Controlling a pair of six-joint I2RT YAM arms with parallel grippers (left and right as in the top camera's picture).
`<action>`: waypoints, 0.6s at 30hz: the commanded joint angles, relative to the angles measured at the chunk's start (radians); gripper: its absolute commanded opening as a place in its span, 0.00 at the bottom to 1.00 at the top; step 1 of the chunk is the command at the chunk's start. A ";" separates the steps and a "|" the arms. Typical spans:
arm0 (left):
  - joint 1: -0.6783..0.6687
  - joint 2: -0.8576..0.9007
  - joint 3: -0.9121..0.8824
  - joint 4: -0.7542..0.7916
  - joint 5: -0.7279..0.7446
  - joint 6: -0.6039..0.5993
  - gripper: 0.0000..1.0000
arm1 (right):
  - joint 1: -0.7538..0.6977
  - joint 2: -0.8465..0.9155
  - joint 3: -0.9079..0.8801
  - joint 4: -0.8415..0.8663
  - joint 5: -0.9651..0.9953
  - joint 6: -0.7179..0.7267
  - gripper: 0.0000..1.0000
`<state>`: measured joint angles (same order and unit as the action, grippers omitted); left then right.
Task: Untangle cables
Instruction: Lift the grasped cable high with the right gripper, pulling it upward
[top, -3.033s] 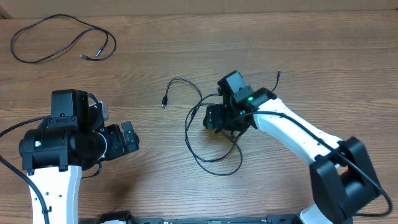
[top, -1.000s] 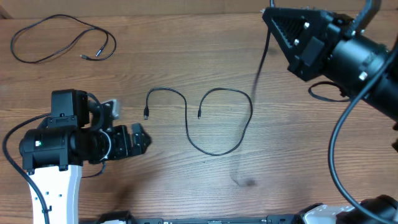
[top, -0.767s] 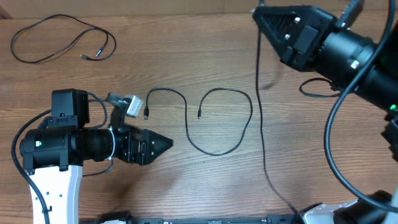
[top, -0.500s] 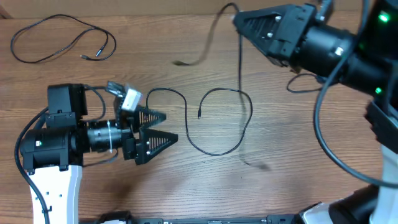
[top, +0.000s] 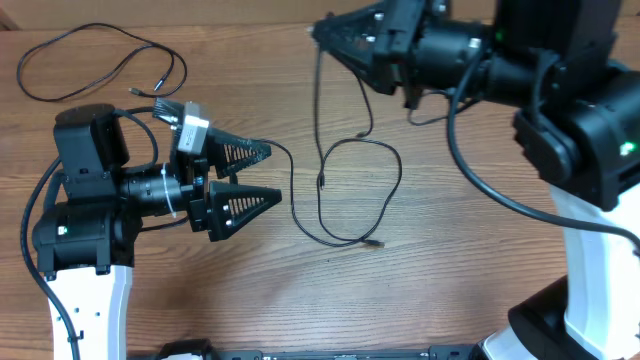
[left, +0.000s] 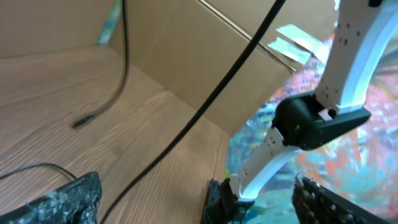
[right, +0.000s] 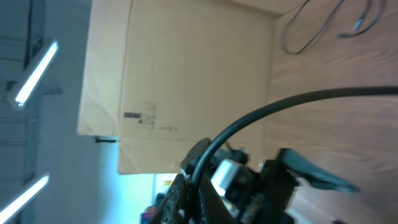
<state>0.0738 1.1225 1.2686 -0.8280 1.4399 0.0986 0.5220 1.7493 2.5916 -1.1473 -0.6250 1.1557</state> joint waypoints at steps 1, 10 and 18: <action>-0.056 0.000 0.005 0.035 -0.027 -0.056 0.95 | 0.036 0.016 0.006 0.038 -0.005 0.084 0.04; -0.215 0.000 0.005 0.183 -0.210 -0.111 0.93 | 0.068 0.034 0.006 0.103 -0.017 0.151 0.04; -0.214 0.000 0.005 0.185 -0.261 -0.129 0.83 | 0.050 0.034 0.006 0.104 -0.014 0.153 0.04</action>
<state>-0.1379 1.1225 1.2686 -0.6422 1.2045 -0.0177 0.5838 1.7851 2.5916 -1.0542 -0.6399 1.3010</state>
